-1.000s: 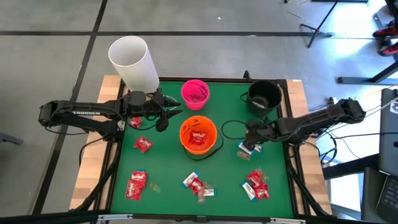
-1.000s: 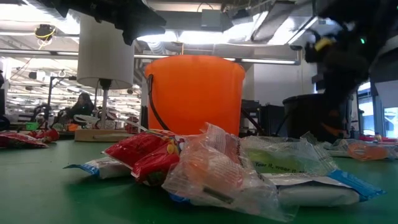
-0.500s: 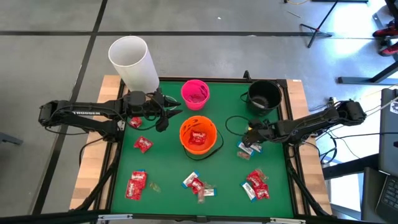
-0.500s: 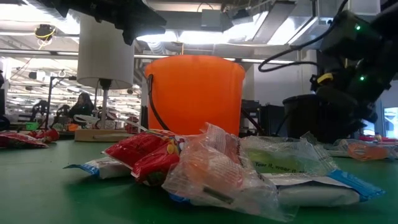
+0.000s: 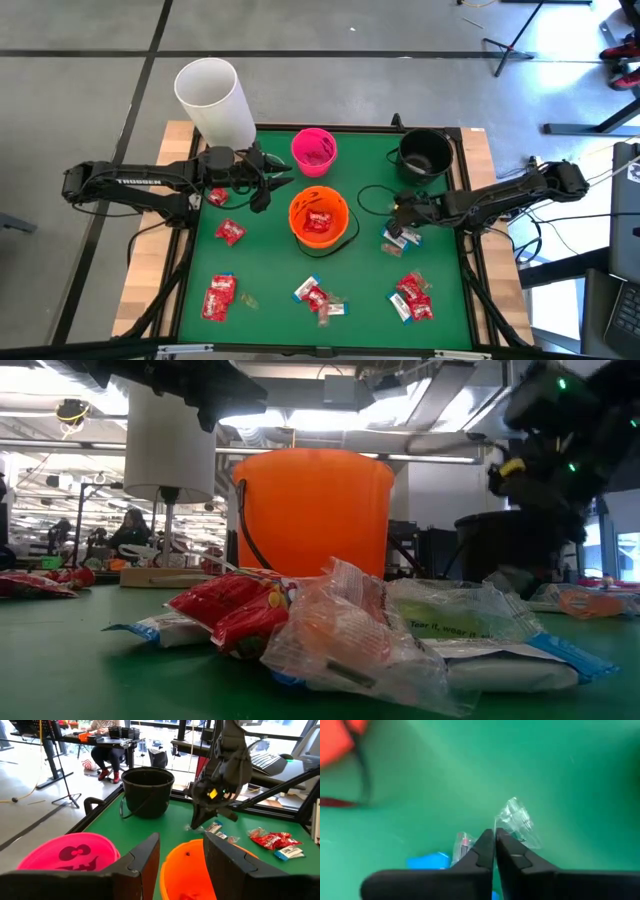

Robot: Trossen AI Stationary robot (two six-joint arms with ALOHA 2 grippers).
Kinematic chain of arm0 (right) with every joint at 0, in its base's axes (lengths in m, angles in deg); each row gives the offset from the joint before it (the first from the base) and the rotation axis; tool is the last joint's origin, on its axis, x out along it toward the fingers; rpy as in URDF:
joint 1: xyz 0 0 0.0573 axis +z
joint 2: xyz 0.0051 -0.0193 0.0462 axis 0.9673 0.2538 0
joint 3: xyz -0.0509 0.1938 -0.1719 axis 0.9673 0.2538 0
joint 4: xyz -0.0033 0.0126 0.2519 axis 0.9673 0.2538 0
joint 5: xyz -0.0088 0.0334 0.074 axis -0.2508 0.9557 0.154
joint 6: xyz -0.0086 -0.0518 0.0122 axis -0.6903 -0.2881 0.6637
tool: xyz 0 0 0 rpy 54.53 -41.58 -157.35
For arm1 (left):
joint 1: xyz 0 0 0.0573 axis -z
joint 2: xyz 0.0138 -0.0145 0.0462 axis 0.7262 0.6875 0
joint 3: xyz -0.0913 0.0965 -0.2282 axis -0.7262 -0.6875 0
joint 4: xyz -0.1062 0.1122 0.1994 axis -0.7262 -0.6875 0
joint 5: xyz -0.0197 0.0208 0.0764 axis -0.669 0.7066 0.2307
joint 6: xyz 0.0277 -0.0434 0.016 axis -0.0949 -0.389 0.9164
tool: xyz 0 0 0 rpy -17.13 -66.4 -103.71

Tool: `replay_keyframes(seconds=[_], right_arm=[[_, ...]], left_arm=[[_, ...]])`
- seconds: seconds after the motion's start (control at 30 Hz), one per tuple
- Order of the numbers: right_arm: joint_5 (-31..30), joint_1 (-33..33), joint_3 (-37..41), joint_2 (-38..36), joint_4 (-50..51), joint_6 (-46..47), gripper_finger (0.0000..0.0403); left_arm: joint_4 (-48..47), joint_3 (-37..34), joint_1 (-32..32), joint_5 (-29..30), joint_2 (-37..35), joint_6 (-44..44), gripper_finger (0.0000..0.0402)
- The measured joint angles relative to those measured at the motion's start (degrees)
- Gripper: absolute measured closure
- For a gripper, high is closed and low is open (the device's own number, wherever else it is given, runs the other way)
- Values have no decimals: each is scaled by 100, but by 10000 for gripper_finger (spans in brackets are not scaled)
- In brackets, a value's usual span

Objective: Sort candy
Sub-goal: Put the blue candy into the pink bucket

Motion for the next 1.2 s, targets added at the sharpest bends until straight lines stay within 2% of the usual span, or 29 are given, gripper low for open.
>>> replay_keyframes(seconds=[0.17, 0.23, 0.33, 0.4, 0.47, 0.53, 0.7, 0.8, 1.0, 1.2], right_arm=[[-388, 0, -841, 0, -28, -819, 396], [-800, 0, -1249, 0, -80, -1415, 399], [-1729, -41, -1771, 0, -385, -2442, 397], [-1859, -263, -2006, 0, -834, -3270, 400], [-1544, -621, -2159, 58, -1405, -3934, 400], [-972, -1070, -2248, 190, -1869, -4358, 400], [602, -2174, -2618, 924, -2794, -4714, 401], [1303, -2658, -3090, 1557, -2904, -4862, 402], [2196, -3163, -4119, 2832, -2561, -4938, 402], [2412, -3290, -4618, 3473, -2424, -4934, 397]], left_arm=[[-1, 0, 2, -10, 0, 2, 260], [0, 0, 2, -10, 0, 7, 260], [0, 0, 0, -8, 0, 13, 260], [2, 0, 0, -8, 0, 15, 260], [2, 0, 1, -10, 0, 16, 260], [0, 0, 0, -27, 0, 20, 260], [16, 2, 0, -126, 0, 83, 260], [-112, 2, -2, -95, -5, 280, 260], [-609, 0, -2, 130, -111, 348, 260], [-979, 0, 0, 209, -344, 348, 261]])
